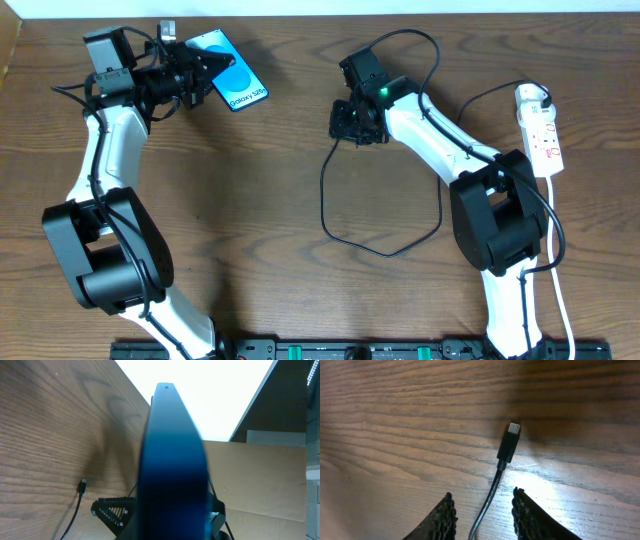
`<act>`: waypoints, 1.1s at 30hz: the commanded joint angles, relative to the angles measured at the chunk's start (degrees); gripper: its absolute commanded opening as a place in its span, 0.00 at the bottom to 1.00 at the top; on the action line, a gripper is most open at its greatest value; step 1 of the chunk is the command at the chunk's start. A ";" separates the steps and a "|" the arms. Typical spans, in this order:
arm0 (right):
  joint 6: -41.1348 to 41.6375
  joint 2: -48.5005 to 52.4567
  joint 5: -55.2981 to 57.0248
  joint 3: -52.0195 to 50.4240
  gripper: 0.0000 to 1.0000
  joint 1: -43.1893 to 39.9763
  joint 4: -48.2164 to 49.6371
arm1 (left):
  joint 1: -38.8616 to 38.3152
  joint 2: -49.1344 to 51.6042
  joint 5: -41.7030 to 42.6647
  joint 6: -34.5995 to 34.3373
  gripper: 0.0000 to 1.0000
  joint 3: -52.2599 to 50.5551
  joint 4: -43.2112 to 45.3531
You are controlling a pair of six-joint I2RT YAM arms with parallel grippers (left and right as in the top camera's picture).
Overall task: Plug charger to phone and switch on socket
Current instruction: 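Grasp the black USB-C plug end with the right gripper and lift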
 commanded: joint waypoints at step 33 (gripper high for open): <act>-6.27 10.43 -11.76 0.83 0.01 -1.40 10.54 | -0.09 -0.94 2.43 1.20 0.07 1.57 -2.69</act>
